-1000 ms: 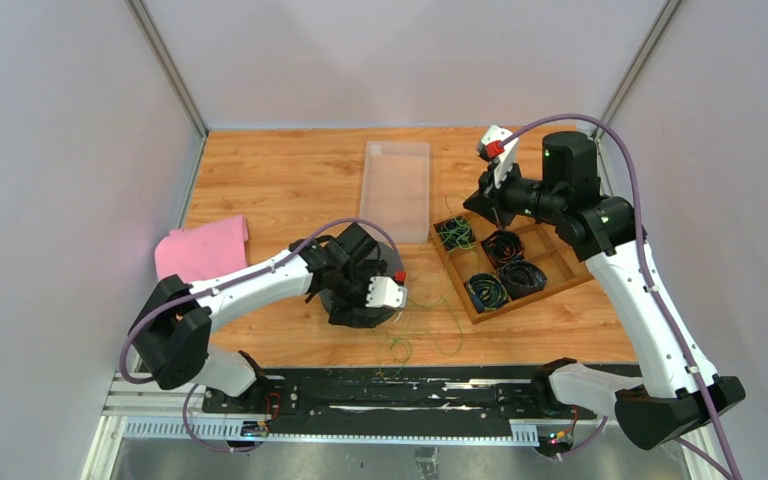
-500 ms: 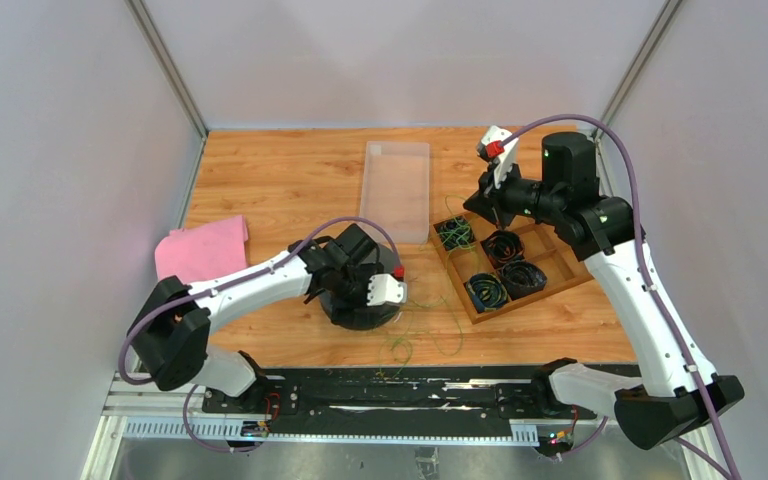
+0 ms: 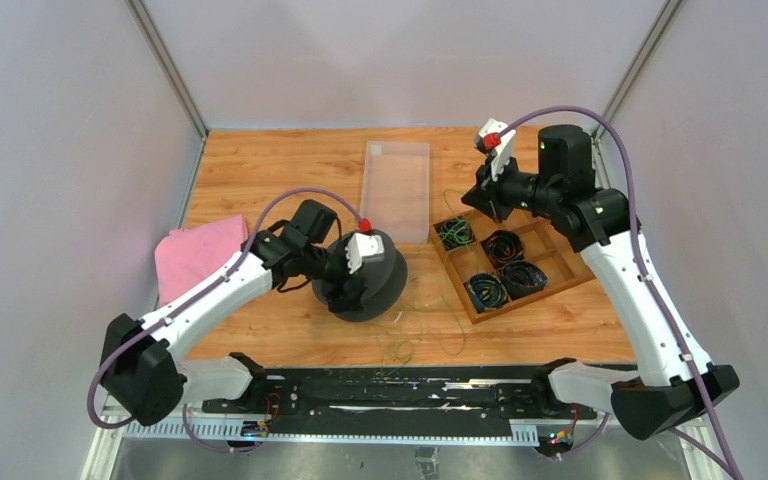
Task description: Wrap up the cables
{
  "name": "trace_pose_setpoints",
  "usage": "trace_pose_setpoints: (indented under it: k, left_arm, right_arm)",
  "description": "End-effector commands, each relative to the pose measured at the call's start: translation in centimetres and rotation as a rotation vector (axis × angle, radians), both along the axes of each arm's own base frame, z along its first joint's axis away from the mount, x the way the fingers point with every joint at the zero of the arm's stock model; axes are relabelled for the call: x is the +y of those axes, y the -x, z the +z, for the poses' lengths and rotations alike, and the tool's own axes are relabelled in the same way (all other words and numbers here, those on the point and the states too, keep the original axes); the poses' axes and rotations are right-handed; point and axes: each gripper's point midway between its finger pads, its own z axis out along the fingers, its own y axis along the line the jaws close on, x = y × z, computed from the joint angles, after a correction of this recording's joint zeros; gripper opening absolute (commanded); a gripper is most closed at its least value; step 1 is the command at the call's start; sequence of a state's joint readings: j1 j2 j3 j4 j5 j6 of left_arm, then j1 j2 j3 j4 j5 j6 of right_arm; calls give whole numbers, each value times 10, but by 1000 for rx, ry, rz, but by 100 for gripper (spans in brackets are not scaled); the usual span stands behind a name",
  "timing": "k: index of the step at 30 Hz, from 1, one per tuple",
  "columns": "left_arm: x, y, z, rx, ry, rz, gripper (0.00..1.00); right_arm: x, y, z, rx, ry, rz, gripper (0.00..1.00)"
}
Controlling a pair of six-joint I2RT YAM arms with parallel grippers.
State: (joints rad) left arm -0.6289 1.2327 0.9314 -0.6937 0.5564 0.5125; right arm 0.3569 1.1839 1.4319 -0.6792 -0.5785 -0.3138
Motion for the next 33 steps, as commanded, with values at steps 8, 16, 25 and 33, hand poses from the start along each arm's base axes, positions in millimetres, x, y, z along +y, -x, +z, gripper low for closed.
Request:
trace_pose_setpoints:
  k: [8,16,25,33]
  left_arm:
    - [-33,4,73,257,443,93,56]
    - [-37,-10,86,506,656,209,54]
    - [-31,-18,77,581,721,293,54]
    - [-20,-32,70,611,747,380,54]
  right_arm:
    - [-4,-23,16,-45,24,-35,1]
    - [-4,-27,11,-34,24,-49,1]
    - [-1,-29,5,-5,22,-45,0]
    - [1,-29,5,1,16,-35,1]
